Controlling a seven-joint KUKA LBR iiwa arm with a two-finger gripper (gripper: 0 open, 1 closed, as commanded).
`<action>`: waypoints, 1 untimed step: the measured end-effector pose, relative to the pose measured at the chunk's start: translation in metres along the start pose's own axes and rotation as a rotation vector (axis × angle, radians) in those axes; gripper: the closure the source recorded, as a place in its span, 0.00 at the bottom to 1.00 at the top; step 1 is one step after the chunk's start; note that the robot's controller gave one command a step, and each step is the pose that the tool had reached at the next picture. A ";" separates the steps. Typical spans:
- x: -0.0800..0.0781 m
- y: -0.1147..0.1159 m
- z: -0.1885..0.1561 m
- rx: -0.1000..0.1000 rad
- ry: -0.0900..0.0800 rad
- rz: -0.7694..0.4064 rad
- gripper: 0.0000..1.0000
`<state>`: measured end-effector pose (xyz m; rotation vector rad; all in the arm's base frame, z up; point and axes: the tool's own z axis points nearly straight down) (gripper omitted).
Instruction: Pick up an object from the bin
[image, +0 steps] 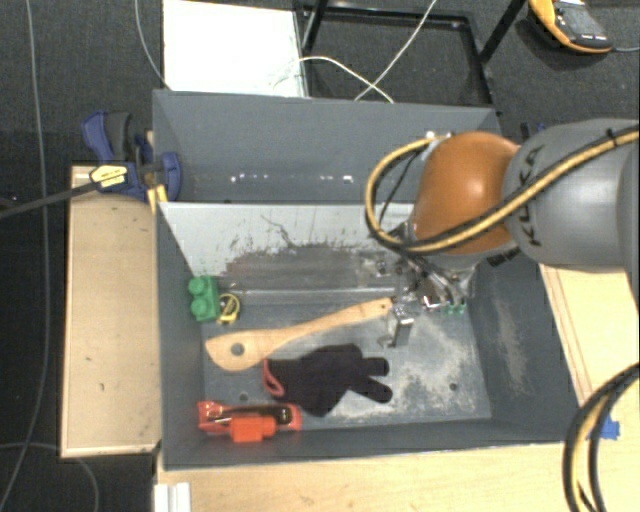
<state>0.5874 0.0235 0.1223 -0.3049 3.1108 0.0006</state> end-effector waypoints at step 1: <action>0.042 -0.010 0.053 0.000 0.001 -0.165 0.00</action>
Offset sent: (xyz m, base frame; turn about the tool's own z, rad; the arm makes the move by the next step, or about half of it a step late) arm -0.0196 0.0372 -0.0523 0.0419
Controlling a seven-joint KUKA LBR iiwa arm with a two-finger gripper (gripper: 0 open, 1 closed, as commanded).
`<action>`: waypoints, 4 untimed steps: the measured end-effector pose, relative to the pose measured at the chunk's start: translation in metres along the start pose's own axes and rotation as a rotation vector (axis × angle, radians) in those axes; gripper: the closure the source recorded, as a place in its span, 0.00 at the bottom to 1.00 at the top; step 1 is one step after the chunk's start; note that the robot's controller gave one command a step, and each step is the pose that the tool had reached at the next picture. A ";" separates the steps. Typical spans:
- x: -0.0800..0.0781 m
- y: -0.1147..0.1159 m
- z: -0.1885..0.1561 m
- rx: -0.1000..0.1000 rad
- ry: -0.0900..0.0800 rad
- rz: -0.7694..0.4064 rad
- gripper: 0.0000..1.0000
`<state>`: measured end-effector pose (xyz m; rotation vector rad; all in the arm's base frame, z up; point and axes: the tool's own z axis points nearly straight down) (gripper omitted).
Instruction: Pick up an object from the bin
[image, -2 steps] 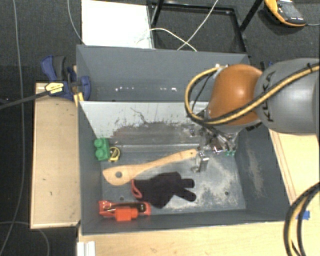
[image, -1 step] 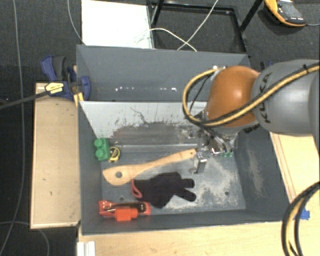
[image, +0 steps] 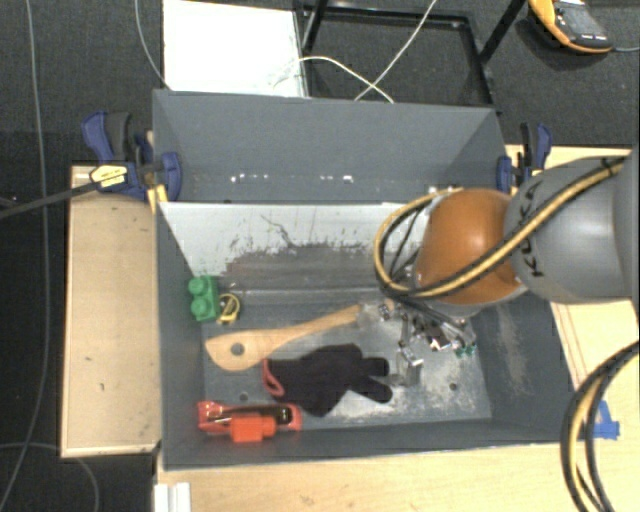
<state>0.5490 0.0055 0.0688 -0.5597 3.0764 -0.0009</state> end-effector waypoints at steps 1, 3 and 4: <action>-0.039 0.047 -0.002 -0.004 -0.010 0.205 0.00; 0.002 0.082 -0.001 0.002 -0.005 0.250 0.00; -0.010 0.089 -0.002 0.002 -0.011 0.210 0.00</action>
Offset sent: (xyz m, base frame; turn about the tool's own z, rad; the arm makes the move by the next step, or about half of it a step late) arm -0.0520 0.0631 0.0012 0.2725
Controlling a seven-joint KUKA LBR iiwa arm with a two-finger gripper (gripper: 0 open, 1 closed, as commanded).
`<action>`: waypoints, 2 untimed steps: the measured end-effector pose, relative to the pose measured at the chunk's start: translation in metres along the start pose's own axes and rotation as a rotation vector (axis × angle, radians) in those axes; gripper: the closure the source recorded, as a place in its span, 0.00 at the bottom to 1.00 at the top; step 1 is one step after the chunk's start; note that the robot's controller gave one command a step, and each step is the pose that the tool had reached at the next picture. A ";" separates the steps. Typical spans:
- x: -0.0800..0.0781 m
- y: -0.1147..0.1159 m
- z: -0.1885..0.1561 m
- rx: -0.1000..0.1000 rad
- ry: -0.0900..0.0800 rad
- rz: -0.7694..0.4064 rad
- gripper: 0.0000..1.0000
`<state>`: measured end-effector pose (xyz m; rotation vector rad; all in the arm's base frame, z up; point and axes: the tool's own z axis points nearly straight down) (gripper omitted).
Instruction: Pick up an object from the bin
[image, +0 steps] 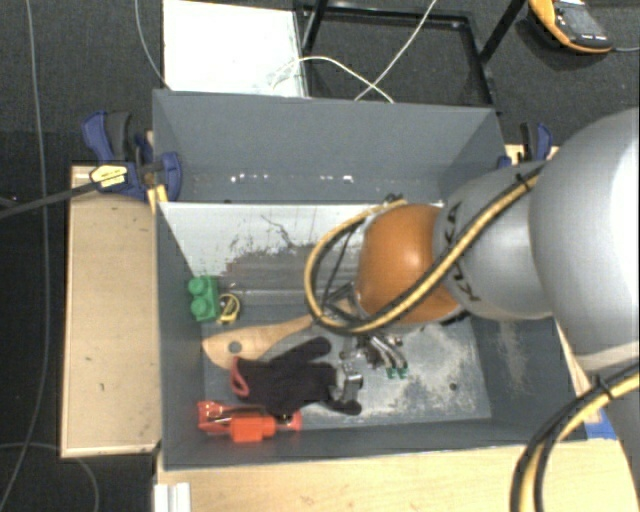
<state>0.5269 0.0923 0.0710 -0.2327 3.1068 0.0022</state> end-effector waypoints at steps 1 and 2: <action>0.012 0.008 0.000 -0.001 -0.002 -0.125 1.00; 0.012 0.008 0.000 -0.001 -0.002 -0.125 1.00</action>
Offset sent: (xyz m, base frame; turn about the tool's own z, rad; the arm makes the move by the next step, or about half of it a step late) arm 0.0000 0.0000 0.0000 0.0000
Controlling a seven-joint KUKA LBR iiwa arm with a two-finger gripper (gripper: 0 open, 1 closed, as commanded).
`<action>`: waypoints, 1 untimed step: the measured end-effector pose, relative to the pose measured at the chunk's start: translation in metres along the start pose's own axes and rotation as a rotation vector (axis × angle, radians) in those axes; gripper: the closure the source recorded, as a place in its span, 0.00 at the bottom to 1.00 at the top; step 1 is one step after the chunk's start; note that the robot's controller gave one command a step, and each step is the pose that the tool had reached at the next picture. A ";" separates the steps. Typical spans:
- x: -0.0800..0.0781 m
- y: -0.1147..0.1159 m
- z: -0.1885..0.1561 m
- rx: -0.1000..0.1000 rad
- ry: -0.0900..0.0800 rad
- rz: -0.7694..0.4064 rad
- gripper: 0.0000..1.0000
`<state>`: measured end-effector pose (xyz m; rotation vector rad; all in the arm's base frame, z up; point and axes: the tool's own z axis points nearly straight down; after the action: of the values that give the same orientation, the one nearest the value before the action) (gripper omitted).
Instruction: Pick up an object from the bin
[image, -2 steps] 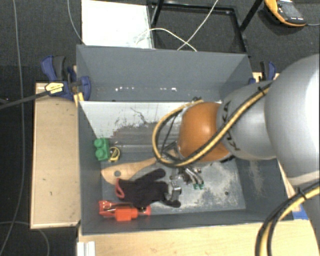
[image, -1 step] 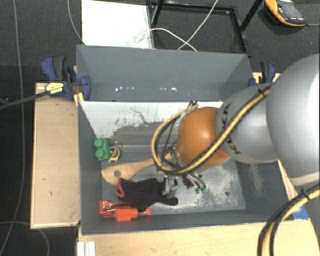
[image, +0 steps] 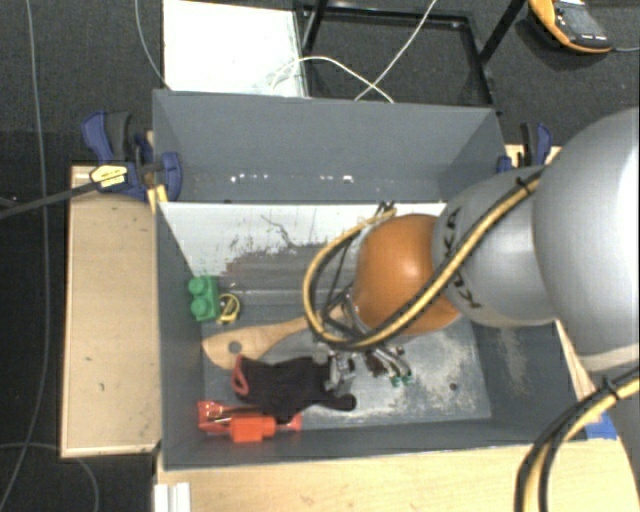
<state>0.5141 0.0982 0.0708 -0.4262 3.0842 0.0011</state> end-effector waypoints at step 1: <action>-0.002 0.000 0.000 0.001 -0.002 -0.069 1.00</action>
Offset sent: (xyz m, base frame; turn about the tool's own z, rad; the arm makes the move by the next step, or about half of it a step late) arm 0.0093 0.0471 -0.0008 -0.2219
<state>0.5160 0.0991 0.0707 -0.5314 3.0661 -0.0011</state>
